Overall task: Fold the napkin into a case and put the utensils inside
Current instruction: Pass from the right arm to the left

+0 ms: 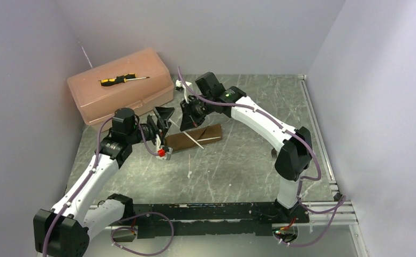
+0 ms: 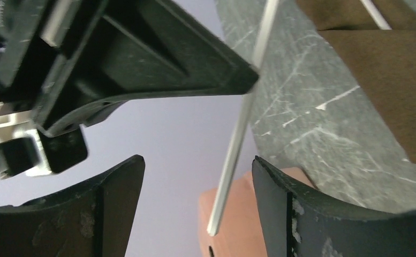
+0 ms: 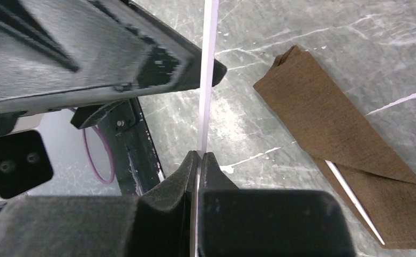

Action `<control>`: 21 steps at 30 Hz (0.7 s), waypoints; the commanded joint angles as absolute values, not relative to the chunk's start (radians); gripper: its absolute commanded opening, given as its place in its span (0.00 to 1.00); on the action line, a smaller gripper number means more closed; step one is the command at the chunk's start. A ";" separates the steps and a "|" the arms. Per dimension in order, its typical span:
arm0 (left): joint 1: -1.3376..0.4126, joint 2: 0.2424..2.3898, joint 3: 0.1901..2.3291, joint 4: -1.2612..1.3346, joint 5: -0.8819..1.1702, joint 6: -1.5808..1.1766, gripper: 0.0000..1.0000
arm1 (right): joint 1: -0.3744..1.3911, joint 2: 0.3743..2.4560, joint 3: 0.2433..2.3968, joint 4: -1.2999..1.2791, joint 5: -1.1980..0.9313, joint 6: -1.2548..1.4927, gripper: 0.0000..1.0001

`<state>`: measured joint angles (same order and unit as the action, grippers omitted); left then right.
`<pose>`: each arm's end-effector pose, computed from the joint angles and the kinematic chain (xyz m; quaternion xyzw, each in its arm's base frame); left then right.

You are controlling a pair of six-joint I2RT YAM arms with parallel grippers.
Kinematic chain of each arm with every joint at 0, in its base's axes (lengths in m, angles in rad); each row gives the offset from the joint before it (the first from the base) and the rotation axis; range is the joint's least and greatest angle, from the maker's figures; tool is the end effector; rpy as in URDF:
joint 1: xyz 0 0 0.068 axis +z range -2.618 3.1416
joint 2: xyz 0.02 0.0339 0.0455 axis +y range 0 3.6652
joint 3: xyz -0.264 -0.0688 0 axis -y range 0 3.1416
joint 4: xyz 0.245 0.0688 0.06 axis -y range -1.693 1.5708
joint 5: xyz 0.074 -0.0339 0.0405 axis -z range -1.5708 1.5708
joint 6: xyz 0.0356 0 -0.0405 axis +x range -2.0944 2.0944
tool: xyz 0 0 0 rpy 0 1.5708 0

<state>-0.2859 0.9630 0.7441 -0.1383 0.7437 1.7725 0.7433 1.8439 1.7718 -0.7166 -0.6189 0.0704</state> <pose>0.1998 -0.0838 0.3005 0.7626 0.2170 0.1398 0.5931 0.2897 0.2943 0.3368 -0.4003 0.7929 0.4022 0.2220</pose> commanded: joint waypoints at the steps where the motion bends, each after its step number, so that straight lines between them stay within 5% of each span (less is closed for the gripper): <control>1: -0.288 0.972 0.774 -0.249 0.737 1.851 0.78 | 0.748 1.809 1.795 -0.716 -0.621 0.051 0.00; 8: -0.288 0.991 0.775 -0.223 0.719 1.852 0.75 | 0.751 1.801 1.798 -0.732 -0.619 0.041 0.00; 12: -0.288 1.006 0.766 -0.171 0.691 1.842 0.66 | 0.760 1.805 1.807 -0.746 -0.617 0.029 0.00; 19: -0.288 1.056 0.791 -0.173 0.581 1.802 0.31 | 0.765 1.804 1.820 -0.768 -0.604 0.010 0.00; 21: -0.288 1.058 0.793 -0.161 0.582 1.790 0.09 | 0.765 1.813 1.830 -0.774 -0.598 0.008 0.00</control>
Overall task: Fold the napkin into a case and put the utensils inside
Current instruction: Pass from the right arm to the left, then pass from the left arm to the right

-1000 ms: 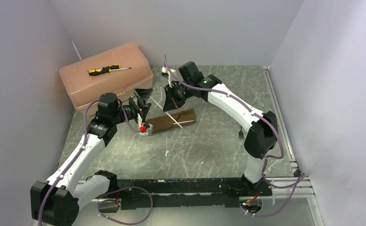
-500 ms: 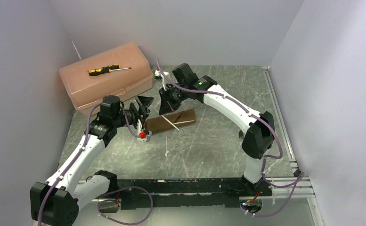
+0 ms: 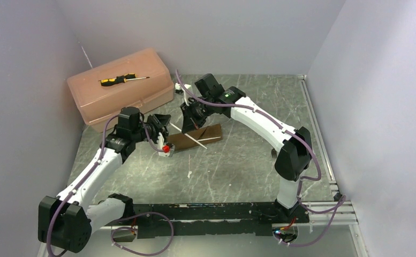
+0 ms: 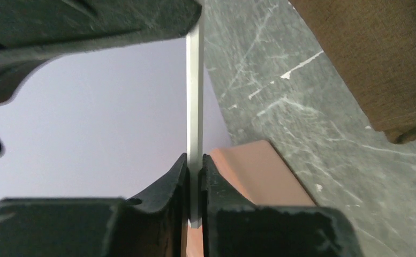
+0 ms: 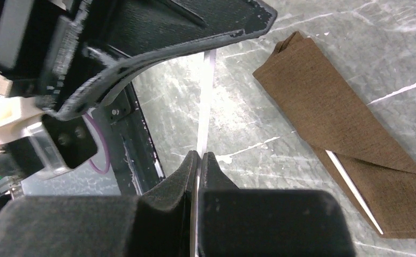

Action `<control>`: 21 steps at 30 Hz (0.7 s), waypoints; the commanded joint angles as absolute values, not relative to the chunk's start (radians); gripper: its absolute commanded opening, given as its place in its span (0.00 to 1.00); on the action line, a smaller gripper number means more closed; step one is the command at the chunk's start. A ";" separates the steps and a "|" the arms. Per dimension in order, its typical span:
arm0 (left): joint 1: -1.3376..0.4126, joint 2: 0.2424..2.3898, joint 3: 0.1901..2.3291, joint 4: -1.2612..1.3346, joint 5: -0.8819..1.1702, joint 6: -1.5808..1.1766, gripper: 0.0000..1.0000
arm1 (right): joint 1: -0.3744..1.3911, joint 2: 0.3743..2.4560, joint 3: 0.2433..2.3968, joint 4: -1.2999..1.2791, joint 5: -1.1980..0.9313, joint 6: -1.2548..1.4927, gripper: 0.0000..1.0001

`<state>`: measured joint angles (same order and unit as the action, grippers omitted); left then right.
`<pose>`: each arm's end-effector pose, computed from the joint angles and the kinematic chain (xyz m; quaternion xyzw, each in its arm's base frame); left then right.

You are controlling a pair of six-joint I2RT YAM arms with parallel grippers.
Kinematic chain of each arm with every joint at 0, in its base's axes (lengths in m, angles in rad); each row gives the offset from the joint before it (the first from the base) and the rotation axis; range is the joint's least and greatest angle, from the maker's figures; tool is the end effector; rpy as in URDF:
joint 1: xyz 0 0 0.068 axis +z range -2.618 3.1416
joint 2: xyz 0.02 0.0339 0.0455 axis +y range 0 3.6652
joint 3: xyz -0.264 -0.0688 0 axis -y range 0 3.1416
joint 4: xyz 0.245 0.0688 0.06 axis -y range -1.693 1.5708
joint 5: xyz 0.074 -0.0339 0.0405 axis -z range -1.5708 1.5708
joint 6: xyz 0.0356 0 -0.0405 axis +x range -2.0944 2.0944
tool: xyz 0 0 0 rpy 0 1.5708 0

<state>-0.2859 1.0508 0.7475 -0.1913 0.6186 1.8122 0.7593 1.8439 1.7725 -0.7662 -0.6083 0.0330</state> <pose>0.2160 -0.0850 0.2778 0.7869 0.2724 0.1485 0.5335 0.2826 0.2963 0.3334 -0.4167 0.7945 0.3899 0.2076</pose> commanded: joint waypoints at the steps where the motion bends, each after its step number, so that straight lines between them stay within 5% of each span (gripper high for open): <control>1: -0.288 1.053 0.790 -0.152 0.585 1.783 0.03 | 0.764 1.818 1.836 -0.778 -0.596 0.008 0.00; 4: -0.291 1.045 0.771 -0.143 0.570 1.802 0.03 | 0.762 1.827 1.839 -0.795 -0.569 -0.027 0.36; 7: -0.294 1.031 0.746 -0.120 0.540 1.802 0.03 | 0.758 1.821 1.835 -0.835 -0.504 -0.083 0.46; 15: -0.295 1.035 0.748 -0.125 0.502 1.785 0.03 | 0.756 1.741 1.720 -0.851 -0.440 -0.282 0.44; 21: -0.295 1.035 0.747 -0.120 0.498 1.773 0.03 | 0.755 1.685 1.667 -0.805 -0.471 -0.335 0.34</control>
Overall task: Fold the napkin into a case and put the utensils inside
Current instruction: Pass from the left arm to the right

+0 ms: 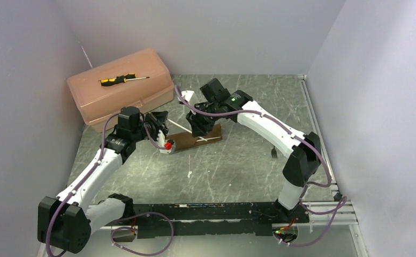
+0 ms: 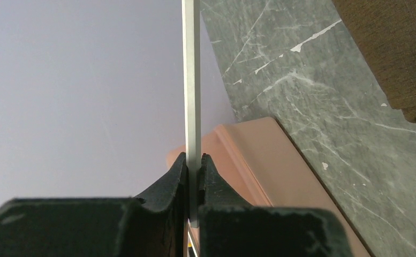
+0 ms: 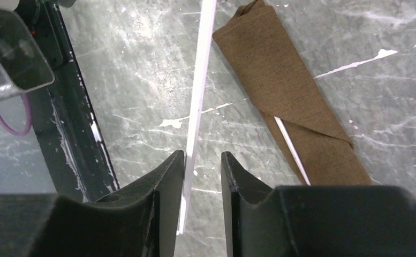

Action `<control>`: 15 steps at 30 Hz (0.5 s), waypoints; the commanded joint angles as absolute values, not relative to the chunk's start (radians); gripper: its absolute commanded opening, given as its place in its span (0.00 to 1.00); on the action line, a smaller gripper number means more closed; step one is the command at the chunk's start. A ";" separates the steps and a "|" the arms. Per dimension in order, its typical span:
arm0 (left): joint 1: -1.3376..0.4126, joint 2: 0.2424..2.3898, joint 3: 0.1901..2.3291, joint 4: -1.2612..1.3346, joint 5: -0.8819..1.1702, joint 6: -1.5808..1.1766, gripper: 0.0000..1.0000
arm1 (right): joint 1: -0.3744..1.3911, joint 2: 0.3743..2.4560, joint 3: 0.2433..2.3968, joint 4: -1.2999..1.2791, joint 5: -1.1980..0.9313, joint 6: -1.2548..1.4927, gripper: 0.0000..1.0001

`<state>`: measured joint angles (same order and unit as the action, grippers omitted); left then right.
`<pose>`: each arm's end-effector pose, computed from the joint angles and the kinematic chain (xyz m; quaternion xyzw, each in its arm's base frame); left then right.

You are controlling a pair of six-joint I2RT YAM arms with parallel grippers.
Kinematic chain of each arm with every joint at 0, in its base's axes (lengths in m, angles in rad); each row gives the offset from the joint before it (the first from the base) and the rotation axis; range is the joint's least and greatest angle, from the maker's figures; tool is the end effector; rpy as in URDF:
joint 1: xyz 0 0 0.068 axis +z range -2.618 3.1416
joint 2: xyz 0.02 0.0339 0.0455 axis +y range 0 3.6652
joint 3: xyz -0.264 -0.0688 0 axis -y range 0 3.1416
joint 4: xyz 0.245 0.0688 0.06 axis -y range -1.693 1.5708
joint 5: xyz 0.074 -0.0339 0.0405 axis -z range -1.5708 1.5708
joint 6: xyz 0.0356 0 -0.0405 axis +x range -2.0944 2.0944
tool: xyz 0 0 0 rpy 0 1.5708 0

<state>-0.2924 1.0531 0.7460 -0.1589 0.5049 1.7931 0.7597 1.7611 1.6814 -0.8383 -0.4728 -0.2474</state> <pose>0.2200 -0.0842 0.2788 0.7780 0.3021 0.1909 0.5166 0.2666 0.2756 0.3291 -0.5101 0.7703 0.2936 0.2453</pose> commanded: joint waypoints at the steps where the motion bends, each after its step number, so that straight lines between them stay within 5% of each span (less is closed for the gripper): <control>1: -0.294 1.035 0.748 -0.119 0.495 1.767 0.03 | 0.754 1.680 1.661 -0.805 -0.467 -0.342 0.28; 4: -0.294 1.034 0.755 -0.119 0.494 1.743 0.03 | 0.749 1.686 1.661 -0.821 -0.474 -0.375 0.02; 7: -0.295 1.039 0.768 -0.116 0.493 1.688 0.04 | 0.749 1.718 1.686 -0.845 -0.444 -0.401 0.00; 8: -0.297 1.044 0.786 -0.137 0.487 1.658 0.16 | 0.747 1.725 1.689 -0.841 -0.417 -0.403 0.00; 10: -0.298 1.058 0.843 -0.217 0.474 1.530 0.56 | 0.742 1.729 1.674 -0.822 -0.348 -0.429 0.00; 15: -0.286 1.241 1.131 -0.642 0.395 0.984 0.67 | 0.712 1.667 1.515 -0.720 -0.131 -0.635 0.00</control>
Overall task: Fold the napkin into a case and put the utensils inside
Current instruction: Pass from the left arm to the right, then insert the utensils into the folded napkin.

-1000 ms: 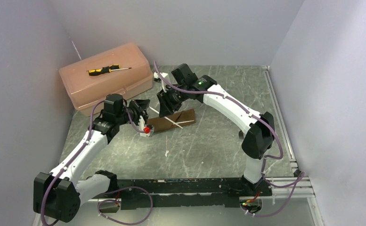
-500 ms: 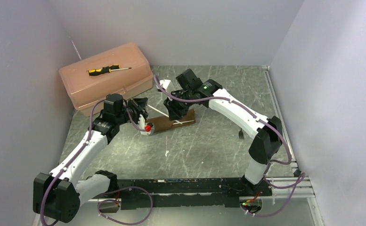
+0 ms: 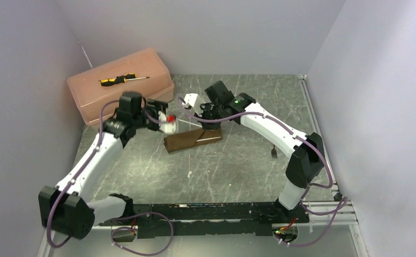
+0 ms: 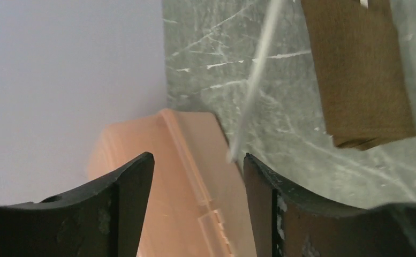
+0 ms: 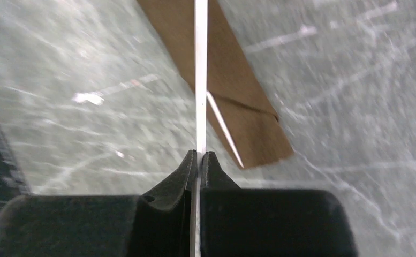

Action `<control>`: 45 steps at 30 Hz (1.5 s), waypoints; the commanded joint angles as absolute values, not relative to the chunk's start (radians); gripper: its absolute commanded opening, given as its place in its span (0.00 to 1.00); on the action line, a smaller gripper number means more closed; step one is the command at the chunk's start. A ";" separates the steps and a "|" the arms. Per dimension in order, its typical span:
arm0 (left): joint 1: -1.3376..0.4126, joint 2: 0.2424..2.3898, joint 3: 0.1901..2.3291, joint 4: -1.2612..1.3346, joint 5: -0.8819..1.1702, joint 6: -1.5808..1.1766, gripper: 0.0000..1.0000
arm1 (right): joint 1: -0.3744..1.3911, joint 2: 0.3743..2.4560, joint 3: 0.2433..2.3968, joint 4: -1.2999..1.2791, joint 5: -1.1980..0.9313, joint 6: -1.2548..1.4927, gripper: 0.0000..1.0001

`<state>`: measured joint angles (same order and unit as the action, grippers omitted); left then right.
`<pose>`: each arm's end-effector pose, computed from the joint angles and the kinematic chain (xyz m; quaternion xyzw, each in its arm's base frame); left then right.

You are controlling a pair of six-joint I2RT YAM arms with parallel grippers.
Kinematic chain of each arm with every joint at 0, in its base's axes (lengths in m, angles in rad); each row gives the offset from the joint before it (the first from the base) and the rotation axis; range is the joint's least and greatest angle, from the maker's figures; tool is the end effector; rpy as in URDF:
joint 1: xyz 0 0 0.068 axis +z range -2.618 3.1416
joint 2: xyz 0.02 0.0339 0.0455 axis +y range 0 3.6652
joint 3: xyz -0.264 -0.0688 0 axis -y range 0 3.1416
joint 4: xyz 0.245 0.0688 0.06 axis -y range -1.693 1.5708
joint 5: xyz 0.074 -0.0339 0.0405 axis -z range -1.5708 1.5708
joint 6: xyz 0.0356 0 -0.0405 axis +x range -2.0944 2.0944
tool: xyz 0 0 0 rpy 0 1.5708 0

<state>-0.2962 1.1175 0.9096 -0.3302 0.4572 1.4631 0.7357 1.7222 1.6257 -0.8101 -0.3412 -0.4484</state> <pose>0.2321 -0.0873 0.3047 0.7239 0.4537 0.1004 0.5099 0.2706 0.2610 0.3259 -0.5658 0.7422 0.2048 0.2950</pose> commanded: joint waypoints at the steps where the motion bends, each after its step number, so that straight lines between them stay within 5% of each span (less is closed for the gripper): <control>1: -0.276 1.294 1.177 -0.720 0.394 0.900 0.66 | 0.709 1.646 1.463 -0.660 -0.052 -0.672 0.00; 5: -0.235 1.441 1.236 -0.917 0.451 0.621 0.61 | 0.683 1.604 1.318 -0.586 0.120 -0.758 0.00; 16: -0.221 1.651 1.262 -0.864 0.473 0.243 0.56 | 0.639 1.447 1.032 -0.443 0.173 -0.861 0.00; 45: -0.203 1.854 1.218 -0.622 0.382 0.178 0.30 | 0.631 1.506 0.963 -0.525 0.124 -0.952 0.00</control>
<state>-0.2070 1.8572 1.2293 -0.6609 0.3752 0.1921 0.6342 1.4944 0.9615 -0.5034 0.1291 -0.9337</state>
